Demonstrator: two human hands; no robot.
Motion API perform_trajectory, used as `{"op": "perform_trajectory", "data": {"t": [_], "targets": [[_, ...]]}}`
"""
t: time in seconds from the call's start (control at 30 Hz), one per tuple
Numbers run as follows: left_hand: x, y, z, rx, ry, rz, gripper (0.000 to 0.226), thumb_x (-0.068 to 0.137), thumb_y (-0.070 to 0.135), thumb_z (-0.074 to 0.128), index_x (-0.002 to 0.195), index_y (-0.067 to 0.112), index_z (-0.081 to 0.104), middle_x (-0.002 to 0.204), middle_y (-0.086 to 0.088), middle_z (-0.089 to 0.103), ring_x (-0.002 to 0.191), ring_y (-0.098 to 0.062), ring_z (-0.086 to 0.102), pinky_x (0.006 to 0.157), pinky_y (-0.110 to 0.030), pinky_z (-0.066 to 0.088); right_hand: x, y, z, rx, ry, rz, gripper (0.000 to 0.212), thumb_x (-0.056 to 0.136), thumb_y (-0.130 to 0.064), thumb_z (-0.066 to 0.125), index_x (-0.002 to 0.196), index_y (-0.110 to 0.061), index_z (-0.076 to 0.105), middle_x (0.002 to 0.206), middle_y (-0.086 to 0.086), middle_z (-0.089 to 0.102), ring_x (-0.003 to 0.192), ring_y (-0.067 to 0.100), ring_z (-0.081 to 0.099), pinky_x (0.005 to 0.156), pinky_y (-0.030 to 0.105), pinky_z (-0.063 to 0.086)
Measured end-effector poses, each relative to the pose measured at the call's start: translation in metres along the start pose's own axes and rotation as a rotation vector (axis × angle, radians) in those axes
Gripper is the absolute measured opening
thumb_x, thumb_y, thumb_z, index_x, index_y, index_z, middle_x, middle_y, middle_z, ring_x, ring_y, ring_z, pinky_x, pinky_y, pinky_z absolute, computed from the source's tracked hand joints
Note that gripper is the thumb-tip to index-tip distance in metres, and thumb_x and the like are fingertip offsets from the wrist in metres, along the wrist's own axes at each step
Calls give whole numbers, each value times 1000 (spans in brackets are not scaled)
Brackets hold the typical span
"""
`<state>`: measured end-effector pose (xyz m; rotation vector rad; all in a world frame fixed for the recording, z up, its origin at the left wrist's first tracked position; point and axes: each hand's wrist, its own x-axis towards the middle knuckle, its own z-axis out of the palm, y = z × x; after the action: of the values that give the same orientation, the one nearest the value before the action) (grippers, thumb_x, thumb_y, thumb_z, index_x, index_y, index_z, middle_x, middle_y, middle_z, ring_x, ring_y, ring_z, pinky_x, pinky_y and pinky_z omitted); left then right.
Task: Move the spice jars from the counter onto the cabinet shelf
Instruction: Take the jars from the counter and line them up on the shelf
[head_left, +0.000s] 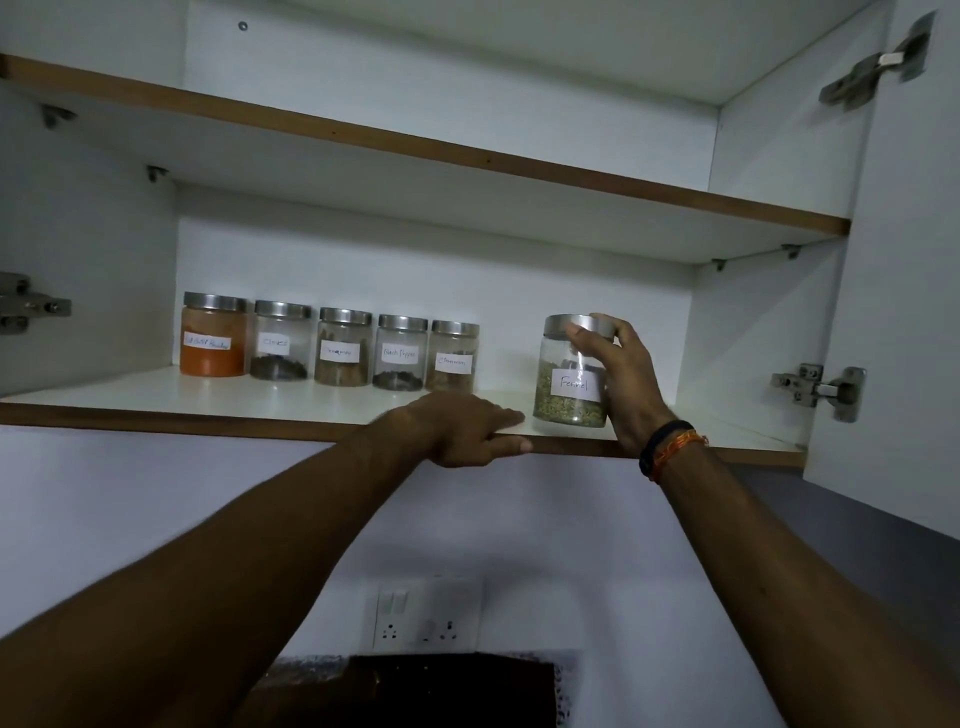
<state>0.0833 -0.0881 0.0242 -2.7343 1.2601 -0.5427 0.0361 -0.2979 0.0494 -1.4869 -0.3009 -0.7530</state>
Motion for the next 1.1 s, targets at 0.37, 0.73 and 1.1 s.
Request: {"op": "perform_trajectory", "data": {"t": [0.37, 0.73, 1.1], "targets": [[9, -7, 6, -19, 6, 50, 70, 100, 65, 25, 157, 24, 31, 155, -6, 45, 142, -25, 43, 115, -42, 34, 68, 47, 0, -145, 2, 87, 53, 87, -33, 77, 130, -18, 51, 124, 3, 61, 98, 17, 67, 66, 26, 56], [14, -10, 9, -50, 24, 47, 71, 98, 67, 28, 153, 24, 38, 148, -8, 54, 131, -26, 54, 109, -43, 44, 114, 59, 7, -374, -201, 136, 50, 87, -24, 79, 129, -15, 53, 125, 8, 61, 110, 26, 64, 97, 43, 53], [12, -7, 4, -69, 5, 37, 70, 99, 65, 30, 155, 23, 35, 151, -7, 50, 135, -25, 51, 112, -43, 41, 131, 64, 32, -511, -161, 169, 55, 90, -27, 76, 139, -15, 54, 140, 10, 56, 129, 34, 52, 94, 45, 51]]}}
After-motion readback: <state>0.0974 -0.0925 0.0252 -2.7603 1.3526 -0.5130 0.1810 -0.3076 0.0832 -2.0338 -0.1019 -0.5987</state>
